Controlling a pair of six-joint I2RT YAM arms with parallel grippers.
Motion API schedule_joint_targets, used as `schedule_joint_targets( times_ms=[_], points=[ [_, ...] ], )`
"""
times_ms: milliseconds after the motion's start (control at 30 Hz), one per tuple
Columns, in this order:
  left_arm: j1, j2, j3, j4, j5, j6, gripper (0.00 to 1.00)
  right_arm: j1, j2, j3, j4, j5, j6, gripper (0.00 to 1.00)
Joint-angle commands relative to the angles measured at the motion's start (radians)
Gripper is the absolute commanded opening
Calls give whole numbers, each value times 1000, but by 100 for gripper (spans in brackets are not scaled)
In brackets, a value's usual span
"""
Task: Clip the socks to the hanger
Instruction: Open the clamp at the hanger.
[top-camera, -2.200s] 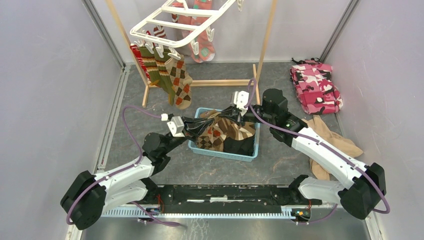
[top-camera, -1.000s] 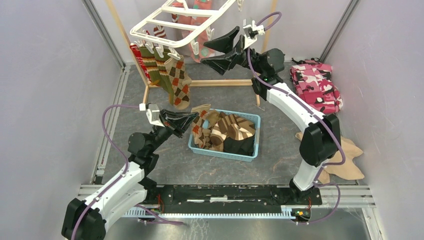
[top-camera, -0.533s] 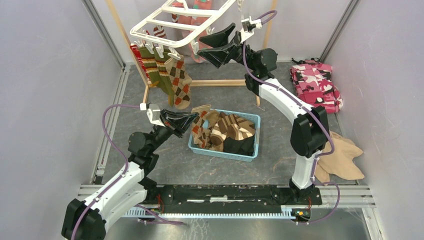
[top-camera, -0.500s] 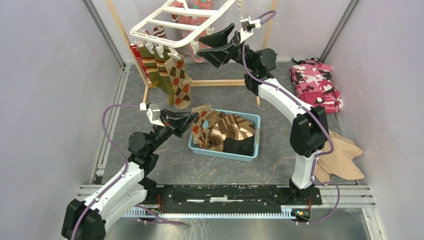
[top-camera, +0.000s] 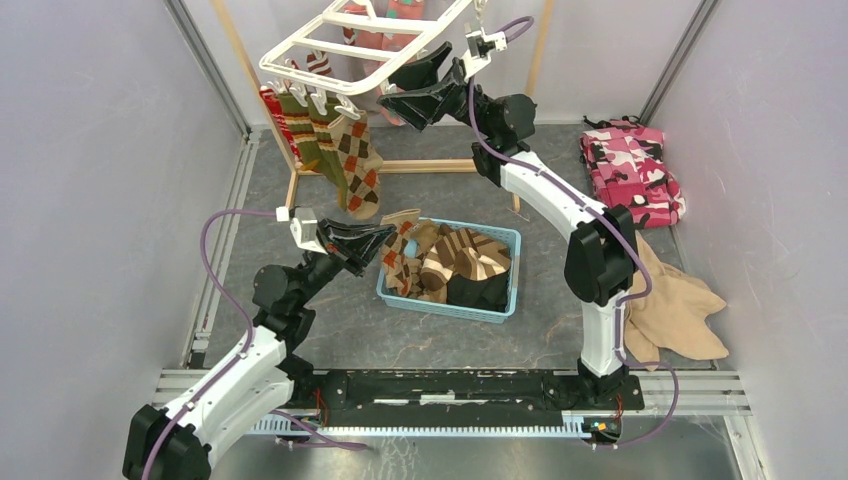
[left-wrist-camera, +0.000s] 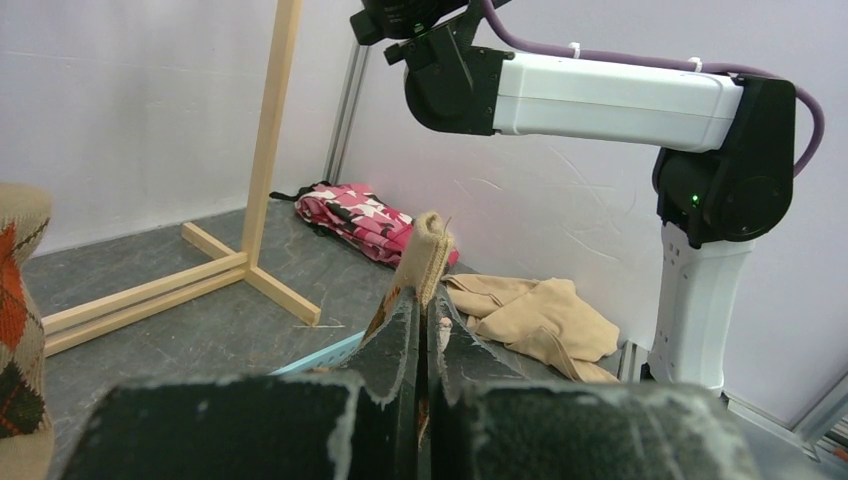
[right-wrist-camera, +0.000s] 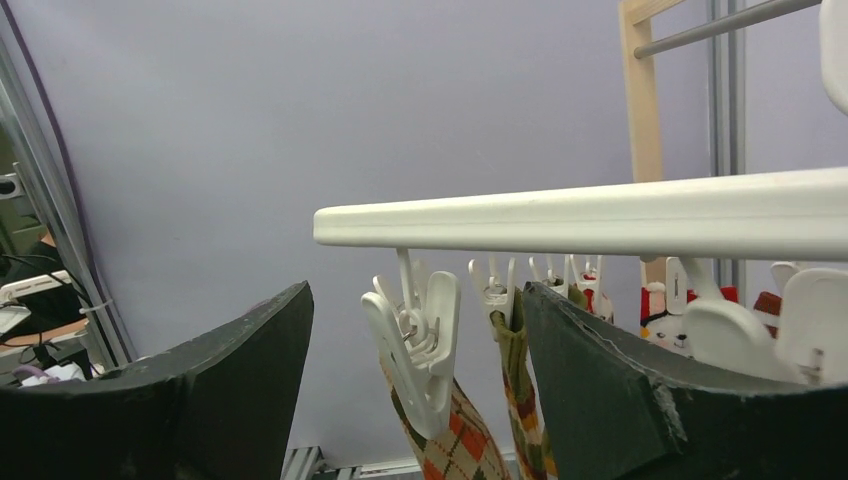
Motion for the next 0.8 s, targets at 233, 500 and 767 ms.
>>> schedule_joint_targets(
  times_ms=[233, 500, 767],
  points=[
    [7, -23, 37, 0, -17, 37, 2, 20, 49, 107, 67, 14, 51, 77],
    [7, -25, 38, 0, -17, 37, 2, 20, 50, 109, 98, 6, 71, 68],
    [7, -24, 39, 3, -17, 33, 2, 20, 38, 98, 111, -5, 70, 61]
  ],
)
